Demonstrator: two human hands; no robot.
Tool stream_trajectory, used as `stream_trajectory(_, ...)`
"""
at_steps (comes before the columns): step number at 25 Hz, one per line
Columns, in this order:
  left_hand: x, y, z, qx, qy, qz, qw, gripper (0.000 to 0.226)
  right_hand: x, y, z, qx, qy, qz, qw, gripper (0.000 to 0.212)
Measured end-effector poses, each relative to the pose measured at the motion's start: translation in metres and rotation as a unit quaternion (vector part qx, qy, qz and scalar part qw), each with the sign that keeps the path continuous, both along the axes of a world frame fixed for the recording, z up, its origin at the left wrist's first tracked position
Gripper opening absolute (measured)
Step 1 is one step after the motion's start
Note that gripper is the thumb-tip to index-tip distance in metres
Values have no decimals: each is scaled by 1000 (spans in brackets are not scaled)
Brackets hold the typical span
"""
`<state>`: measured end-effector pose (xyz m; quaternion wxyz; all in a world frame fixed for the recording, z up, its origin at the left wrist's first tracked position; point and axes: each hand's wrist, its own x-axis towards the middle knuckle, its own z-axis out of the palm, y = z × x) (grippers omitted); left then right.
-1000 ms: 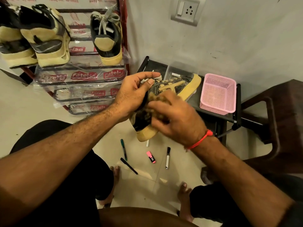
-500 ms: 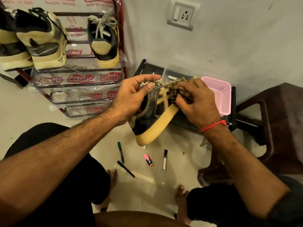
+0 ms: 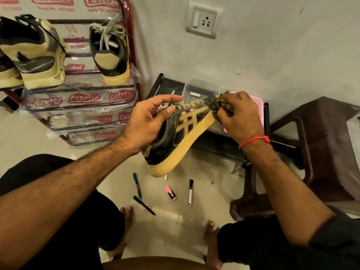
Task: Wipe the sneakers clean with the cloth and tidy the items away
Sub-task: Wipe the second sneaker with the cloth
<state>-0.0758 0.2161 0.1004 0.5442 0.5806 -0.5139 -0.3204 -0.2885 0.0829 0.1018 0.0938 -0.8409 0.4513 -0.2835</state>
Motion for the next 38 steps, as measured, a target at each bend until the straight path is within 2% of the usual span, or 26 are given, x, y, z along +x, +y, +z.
stream_trajectory(2, -1, 1, -2, -6, -13, 2, 1000, 31, -1, 4, -3, 14, -13, 4, 1000, 32)
stream_trajectory(4, 0, 0, -1, -14, 1, 5, 1000, 31, 15, 36, -2, 31, -28, 104, 994, 30)
stream_trajectory(6, 3, 1, 1, -18, 30, 10, 999, 30, 27, 68, -2, 32, -8, 215, 976, 31)
stream_trajectory(7, 5, 1, 3, -19, 44, 8, 999, 30, 27, 71, -2, 20, 10, 237, 971, 33)
stream_trajectory(8, 7, 2, 5, -22, 49, 6, 999, 30, 25, 63, -1, 13, 16, 228, 973, 34)
stream_trajectory(12, 3, 2, 4, -26, 34, -4, 999, 28, 7, 10, 2, 13, 3, 52, 999, 32)
stream_trajectory(14, 1, 2, 3, -39, 15, -19, 999, 26, 2, 2, -2, 10, 6, 20, 1000, 32)
stream_trajectory(18, 7, 1, -2, -66, -33, -43, 996, 29, 5, 16, 3, 16, -62, 4, 998, 29)
stream_trajectory(21, 7, 1, -7, -73, -63, -49, 994, 46, 29, 59, 14, 36, -132, 127, 982, 29)
stream_trajectory(23, 8, 1, -10, -73, -60, -55, 994, 54, 39, 82, 16, 13, -118, 206, 971, 29)
stream_trajectory(24, 9, 1, -11, -73, -45, -60, 994, 56, 39, 78, 17, 2, -105, 206, 973, 29)
stream_trajectory(26, 8, 1, -11, -74, -39, -64, 994, 55, 30, 48, 17, 10, -78, 114, 990, 29)
stream_trajectory(29, 1, 2, -12, -86, -126, -56, 987, 52, 4, 2, 12, 31, 3, -52, 998, 29)
stream_trajectory(31, 2, 1, -17, -93, -136, -56, 985, 51, 6, 11, 11, 39, -10, -37, 998, 28)
stream_trajectory(34, 3, 1, -19, -99, -131, -61, 985, 50, 22, 48, 16, 45, -66, 110, 991, 27)
stream_trajectory(35, 3, 1, -19, -101, -129, -61, 985, 51, 23, 47, 18, 38, -64, 118, 990, 28)
stream_trajectory(38, -2, 2, -18, -99, -137, -56, 984, 53, 8, 8, 14, 25, -1, 2, 1000, 29)
